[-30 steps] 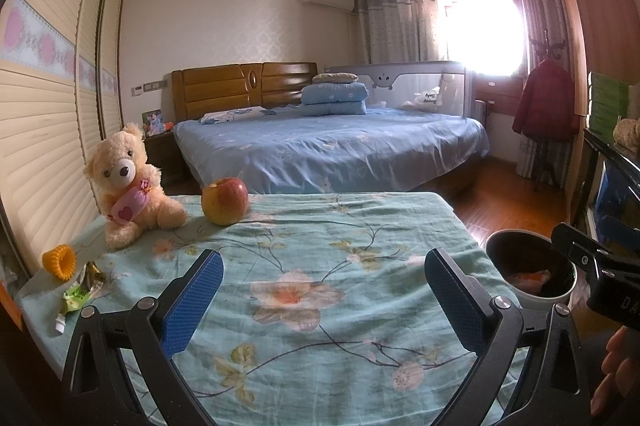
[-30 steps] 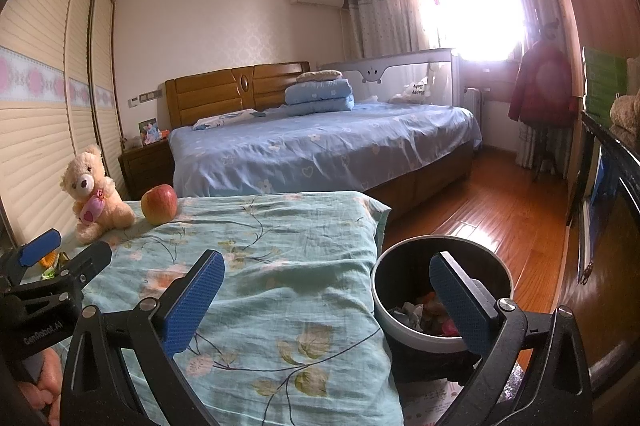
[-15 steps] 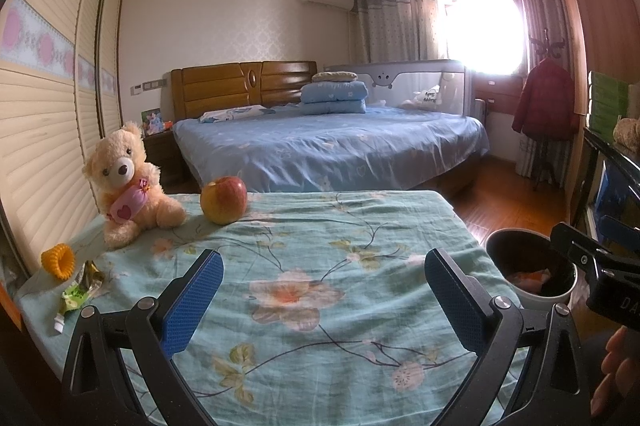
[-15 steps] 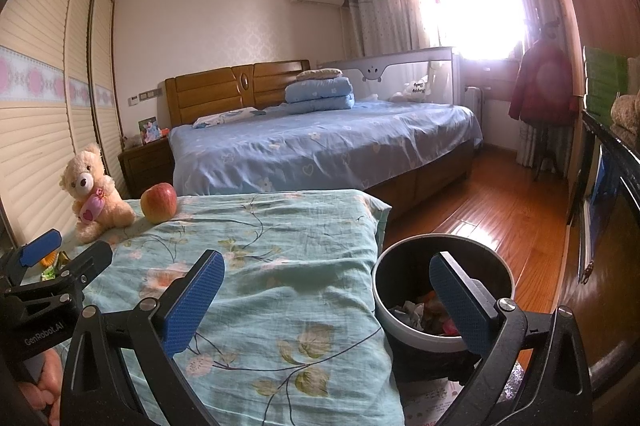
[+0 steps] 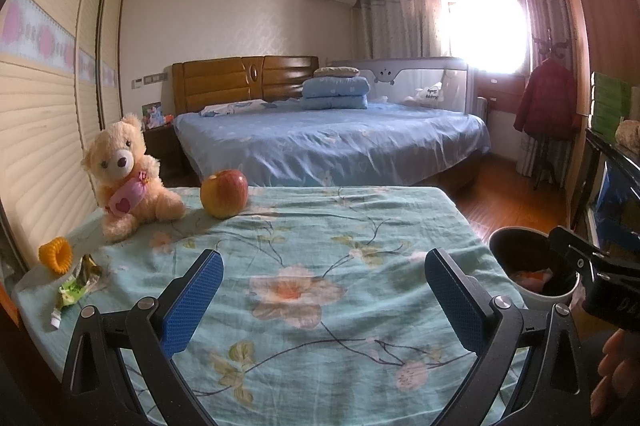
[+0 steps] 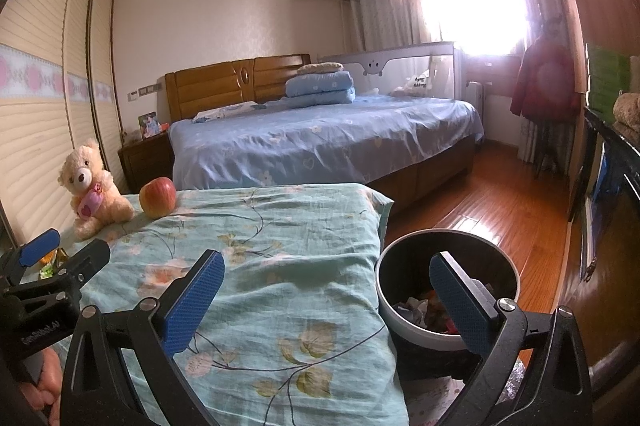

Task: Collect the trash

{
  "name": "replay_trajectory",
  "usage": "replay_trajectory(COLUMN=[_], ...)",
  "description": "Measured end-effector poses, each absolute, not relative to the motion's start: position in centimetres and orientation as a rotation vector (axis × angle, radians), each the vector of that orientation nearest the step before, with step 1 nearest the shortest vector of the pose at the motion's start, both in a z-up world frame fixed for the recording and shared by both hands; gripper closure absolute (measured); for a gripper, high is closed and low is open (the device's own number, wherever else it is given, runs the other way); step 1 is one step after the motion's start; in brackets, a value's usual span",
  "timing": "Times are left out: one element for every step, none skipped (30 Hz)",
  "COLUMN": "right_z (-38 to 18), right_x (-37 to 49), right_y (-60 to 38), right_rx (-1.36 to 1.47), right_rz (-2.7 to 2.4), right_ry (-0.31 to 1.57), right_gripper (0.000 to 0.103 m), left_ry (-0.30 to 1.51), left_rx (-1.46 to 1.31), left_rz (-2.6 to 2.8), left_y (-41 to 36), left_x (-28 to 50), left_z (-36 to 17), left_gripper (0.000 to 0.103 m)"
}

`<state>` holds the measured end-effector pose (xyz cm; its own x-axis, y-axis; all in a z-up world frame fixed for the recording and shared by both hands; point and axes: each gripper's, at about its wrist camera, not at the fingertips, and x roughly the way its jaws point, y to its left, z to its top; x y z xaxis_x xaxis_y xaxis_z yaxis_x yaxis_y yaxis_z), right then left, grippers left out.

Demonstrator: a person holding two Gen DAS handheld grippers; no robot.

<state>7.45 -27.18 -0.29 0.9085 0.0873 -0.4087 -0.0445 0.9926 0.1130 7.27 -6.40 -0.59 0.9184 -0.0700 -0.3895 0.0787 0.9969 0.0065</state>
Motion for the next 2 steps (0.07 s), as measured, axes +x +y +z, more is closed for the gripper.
replay_trajectory(right_z=[-0.51, -0.66], right_x=[7.68, 7.82], right_y=[-27.12, -26.93], right_rx=[0.102, 0.101], right_rz=[0.069, 0.069], right_ry=[0.432, 0.440], right_gripper=[0.000, 0.000], left_ry=[0.406, 0.411], left_rx=[0.018, 0.016], left_rz=[-0.077, -0.077], left_y=[-6.30, -6.25], left_x=[7.43, 7.58], left_z=[-0.74, -0.82], left_gripper=[0.001, 0.001])
